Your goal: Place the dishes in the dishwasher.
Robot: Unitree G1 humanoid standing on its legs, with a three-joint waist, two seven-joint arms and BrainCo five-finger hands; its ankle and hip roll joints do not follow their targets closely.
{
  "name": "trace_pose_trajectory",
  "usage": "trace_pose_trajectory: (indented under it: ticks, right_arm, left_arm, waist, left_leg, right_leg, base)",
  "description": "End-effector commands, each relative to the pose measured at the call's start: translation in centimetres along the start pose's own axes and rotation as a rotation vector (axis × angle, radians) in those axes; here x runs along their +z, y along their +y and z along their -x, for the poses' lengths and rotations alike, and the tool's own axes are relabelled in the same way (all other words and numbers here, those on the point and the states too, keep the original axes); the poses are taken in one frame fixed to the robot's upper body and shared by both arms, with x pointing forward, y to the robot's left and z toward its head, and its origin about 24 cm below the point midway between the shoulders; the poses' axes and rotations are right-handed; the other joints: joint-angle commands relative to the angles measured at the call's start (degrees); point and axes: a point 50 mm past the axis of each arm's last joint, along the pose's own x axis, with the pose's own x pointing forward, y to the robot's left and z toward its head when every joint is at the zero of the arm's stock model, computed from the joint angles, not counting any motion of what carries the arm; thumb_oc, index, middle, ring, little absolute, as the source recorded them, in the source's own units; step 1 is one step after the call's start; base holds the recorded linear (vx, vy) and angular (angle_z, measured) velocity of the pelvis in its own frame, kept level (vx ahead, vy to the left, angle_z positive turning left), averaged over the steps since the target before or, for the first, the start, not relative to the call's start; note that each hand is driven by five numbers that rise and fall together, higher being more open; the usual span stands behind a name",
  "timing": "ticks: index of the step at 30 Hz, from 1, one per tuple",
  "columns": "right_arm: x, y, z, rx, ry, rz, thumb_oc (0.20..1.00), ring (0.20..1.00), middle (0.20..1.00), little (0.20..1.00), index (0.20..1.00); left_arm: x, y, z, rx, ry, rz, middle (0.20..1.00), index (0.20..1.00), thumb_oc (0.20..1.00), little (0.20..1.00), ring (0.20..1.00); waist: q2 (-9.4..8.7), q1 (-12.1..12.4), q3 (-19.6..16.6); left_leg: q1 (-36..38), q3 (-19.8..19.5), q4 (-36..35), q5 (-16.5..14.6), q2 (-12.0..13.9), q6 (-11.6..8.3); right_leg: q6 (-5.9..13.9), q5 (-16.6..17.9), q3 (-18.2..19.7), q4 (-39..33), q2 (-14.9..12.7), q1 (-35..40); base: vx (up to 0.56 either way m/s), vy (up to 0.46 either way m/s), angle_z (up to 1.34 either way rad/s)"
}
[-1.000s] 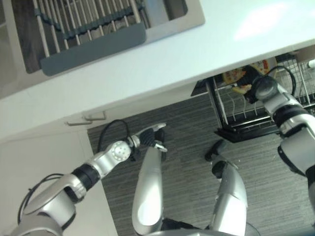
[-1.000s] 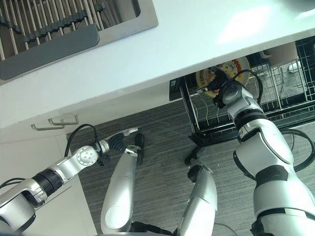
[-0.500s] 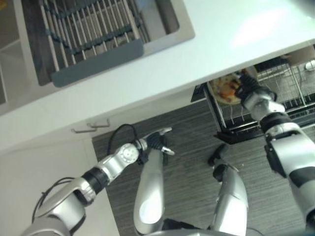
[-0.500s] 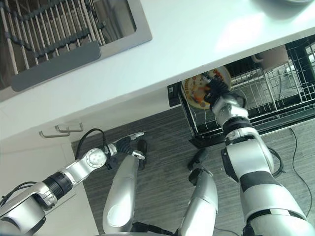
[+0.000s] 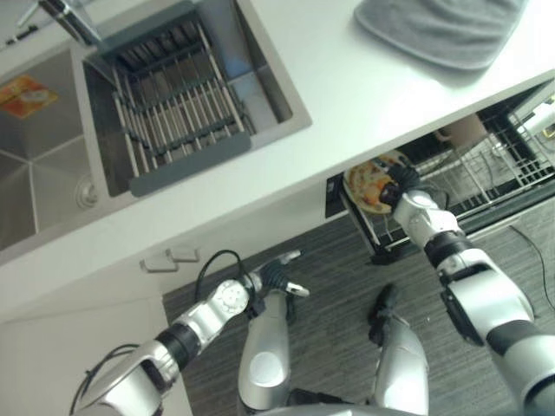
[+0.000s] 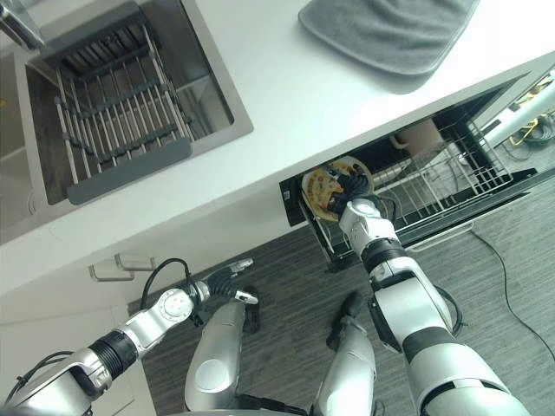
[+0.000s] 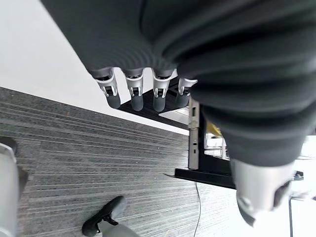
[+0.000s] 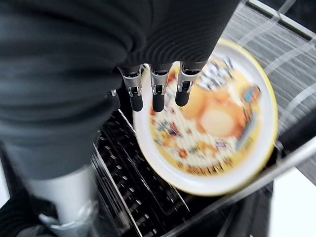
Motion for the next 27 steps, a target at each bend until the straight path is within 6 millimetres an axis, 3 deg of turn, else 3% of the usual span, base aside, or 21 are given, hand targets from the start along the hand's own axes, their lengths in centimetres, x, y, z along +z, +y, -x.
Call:
trace_pose_trajectory:
  ticks: [1,7,14,18,22,23,27]
  right_arm:
    - [1.6,0.0,0.3,-0.032,-0.100,0.020,1.000,1.000,1.000,1.000,1.000]
    - [-1.1,-0.4,1.3,-0.075,-0.081,-0.005,1.000,1.000,1.000,1.000,1.000]
    - [-3.3,-1.2,2.8,-0.100,-0.101,0.080,1.000,1.000,1.000,1.000,1.000]
    - [-4.8,-4.2,4.4,-0.117,-0.154,0.145,1.000,1.000,1.000,1.000,1.000]
    - [-5.1,-6.0,5.7,-0.154,-0.217,0.143,1.000,1.000,1.000,1.000,1.000]
    - [-4.9,-7.7,6.7,-0.190,-0.298,0.114,1.000,1.000,1.000,1.000,1.000]
    - [-5.2,-9.8,7.9,-0.296,-0.374,0.124,1.000,1.000,1.000,1.000,1.000]
  left_arm:
    - [0.0,-1.5,0.2,-0.017,-0.043,0.032,1.000,1.000,1.000,1.000,1.000]
    - [-3.2,-3.8,0.9,-0.015,0.087,0.137,1.000,1.000,1.000,1.000,1.000]
    - [-5.2,-6.2,1.6,-0.047,0.173,0.186,1.000,1.000,1.000,1.000,1.000]
    - [-7.0,-7.8,3.0,-0.037,0.234,0.225,1.000,1.000,1.000,1.000,1.000]
    - [-8.0,-8.3,3.9,-0.022,0.270,0.236,1.000,1.000,1.000,1.000,1.000]
    - [-8.6,-8.8,4.5,-0.016,0.296,0.247,1.000,1.000,1.000,1.000,1.000]
    - [-9.6,-9.5,5.4,-0.001,0.342,0.277,1.000,1.000,1.000,1.000,1.000]
  waist:
    - [0.20,0.61,-1.92]
    - [-1.71,-1.55,-7.35]
    - [-2.60,-4.57,-12.30]
    - [-3.34,-7.29,-14.72]
    - [-3.76,-8.87,-15.55]
    - [-3.91,-9.86,-15.88]
    - [-4.11,-11.22,-16.26]
  left_leg:
    - [3.11,-2.25,-12.39,9.28,-3.41,1.07]
    - [10.83,-0.66,-17.55,9.81,-2.63,0.19]
    - [16.19,1.22,-19.46,9.07,-2.03,0.25]
    - [18.85,2.76,-19.10,7.73,-1.57,0.93]
    - [19.93,3.47,-19.45,7.32,-1.54,1.13]
    - [20.45,3.83,-19.56,7.05,-1.49,1.24]
    - [20.83,4.93,-19.06,6.36,-1.11,1.33]
  right_leg:
    - [-0.45,-17.51,-1.16,14.16,4.05,5.35]
    - [0.37,-15.10,-0.60,4.84,4.96,13.63]
    - [0.43,-13.88,0.90,0.57,5.69,18.63]
    - [0.38,-14.11,2.27,-0.06,5.85,20.81]
    - [0.55,-14.05,3.34,-0.45,6.11,21.24]
    - [0.65,-14.09,3.95,-0.48,6.27,21.34]
    - [0.88,-14.55,4.13,0.36,6.31,20.98]
  base:
    - [0.07,0.011,-0.04]
    - [0.12,0.008,-0.09]
    - [0.15,0.035,-0.15]
    - [0.13,0.015,-0.17]
    - [0.07,-0.023,-0.23]
    - [0.08,-0.060,-0.26]
    - [0.05,-0.054,-0.17]
